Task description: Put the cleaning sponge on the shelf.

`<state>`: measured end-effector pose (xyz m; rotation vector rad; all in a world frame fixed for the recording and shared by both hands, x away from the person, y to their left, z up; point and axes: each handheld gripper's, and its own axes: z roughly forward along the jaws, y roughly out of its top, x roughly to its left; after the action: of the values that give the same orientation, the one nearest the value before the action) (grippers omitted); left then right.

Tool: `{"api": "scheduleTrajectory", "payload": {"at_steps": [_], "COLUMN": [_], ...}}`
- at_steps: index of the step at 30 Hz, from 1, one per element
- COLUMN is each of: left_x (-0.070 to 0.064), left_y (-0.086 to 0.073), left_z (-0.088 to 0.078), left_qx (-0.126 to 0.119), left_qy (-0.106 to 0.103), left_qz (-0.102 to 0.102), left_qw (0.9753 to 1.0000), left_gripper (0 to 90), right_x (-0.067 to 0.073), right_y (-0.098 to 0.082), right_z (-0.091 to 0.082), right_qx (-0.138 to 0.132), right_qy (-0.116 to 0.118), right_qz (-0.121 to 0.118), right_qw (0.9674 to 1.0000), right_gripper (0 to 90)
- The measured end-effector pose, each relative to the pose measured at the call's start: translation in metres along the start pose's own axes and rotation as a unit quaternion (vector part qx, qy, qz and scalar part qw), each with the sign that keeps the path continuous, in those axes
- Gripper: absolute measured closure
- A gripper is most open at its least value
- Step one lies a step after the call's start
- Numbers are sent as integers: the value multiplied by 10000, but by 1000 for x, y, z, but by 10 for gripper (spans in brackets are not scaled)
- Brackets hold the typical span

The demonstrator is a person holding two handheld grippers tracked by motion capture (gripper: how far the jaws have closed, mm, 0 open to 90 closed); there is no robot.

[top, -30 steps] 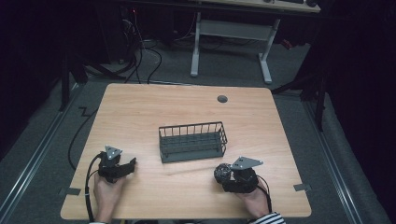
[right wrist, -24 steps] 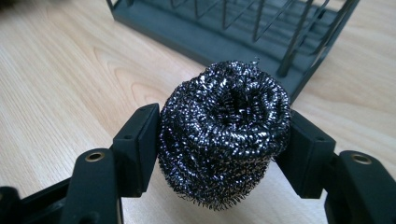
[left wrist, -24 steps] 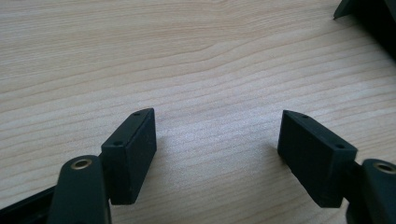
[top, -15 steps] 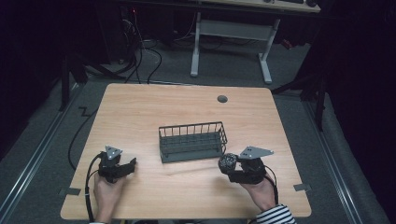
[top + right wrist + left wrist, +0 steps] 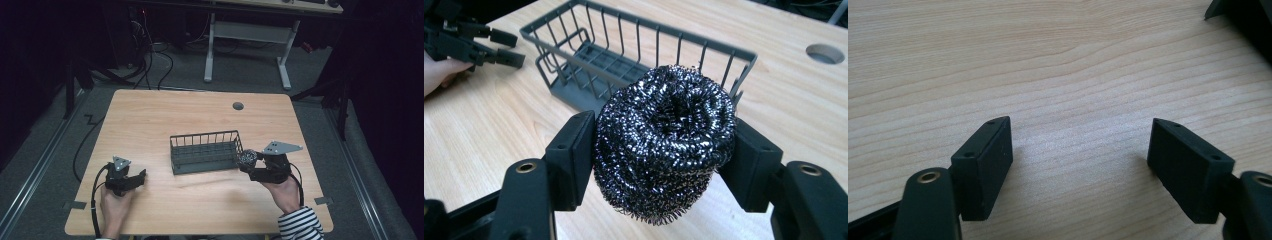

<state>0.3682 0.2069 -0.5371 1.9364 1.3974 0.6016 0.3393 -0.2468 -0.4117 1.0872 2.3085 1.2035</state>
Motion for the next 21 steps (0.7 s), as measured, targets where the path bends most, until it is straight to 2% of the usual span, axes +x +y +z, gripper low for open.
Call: {"api": "scheduleTrajectory", "payload": {"at_steps": [7,13,21], "left_x": [0,0,0], "left_y": [0,0,0], "left_z": [0,0,0], "left_qx": [4,5,6], "left_qy": [-2,-2,-7], "left_qz": [3,6,6], "left_qw": [10000,10000,10000], "left_gripper": [264,263,261], "right_x": [-6,-3,-6], "right_y": [15,27,43], "right_z": [6,12,34], "right_qx": [-25,-48,52], "right_qy": [-17,-24,-42], "right_qz": [4,-78,-118], "right_qw": [10000,10000,9999], "right_gripper": [366,367,366]}}
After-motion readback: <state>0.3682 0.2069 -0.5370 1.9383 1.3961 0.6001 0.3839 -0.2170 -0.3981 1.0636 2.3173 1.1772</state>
